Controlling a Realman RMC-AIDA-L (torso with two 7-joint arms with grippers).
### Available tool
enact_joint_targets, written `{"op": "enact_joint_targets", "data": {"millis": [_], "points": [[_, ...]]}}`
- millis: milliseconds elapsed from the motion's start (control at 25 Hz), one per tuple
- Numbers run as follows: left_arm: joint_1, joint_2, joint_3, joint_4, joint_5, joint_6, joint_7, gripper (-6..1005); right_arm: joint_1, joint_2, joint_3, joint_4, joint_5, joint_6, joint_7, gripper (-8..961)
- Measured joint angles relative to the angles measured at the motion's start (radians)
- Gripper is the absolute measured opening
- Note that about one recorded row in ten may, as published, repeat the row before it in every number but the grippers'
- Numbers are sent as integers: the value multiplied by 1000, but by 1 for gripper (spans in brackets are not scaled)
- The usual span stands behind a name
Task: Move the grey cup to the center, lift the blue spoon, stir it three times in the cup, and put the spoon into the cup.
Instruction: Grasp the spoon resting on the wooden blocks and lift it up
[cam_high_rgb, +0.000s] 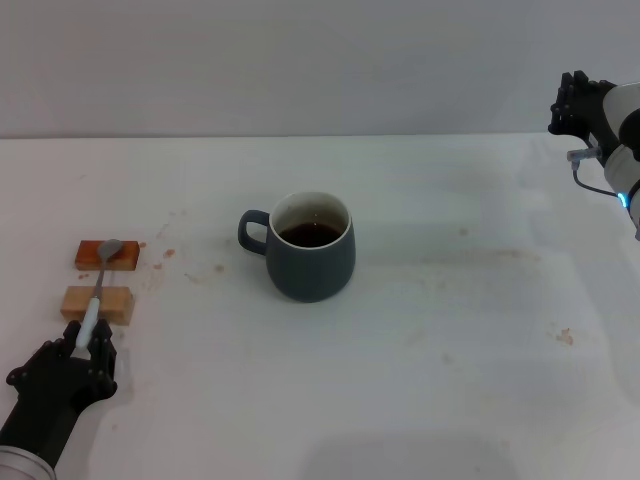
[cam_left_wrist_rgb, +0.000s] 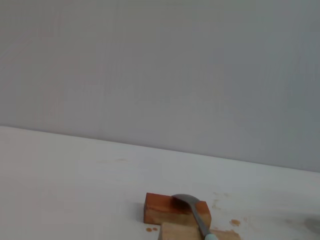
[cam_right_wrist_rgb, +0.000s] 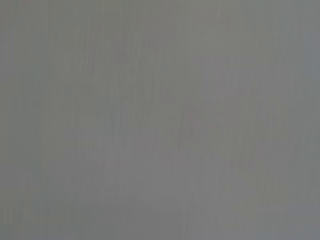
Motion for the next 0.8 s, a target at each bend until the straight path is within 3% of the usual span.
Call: {"op": "enact_joint_targets", "data": {"millis": [800], "points": [[-3, 0, 0, 9, -19, 2, 0, 291, 0, 0, 0, 5, 1, 0, 0, 81]]}}
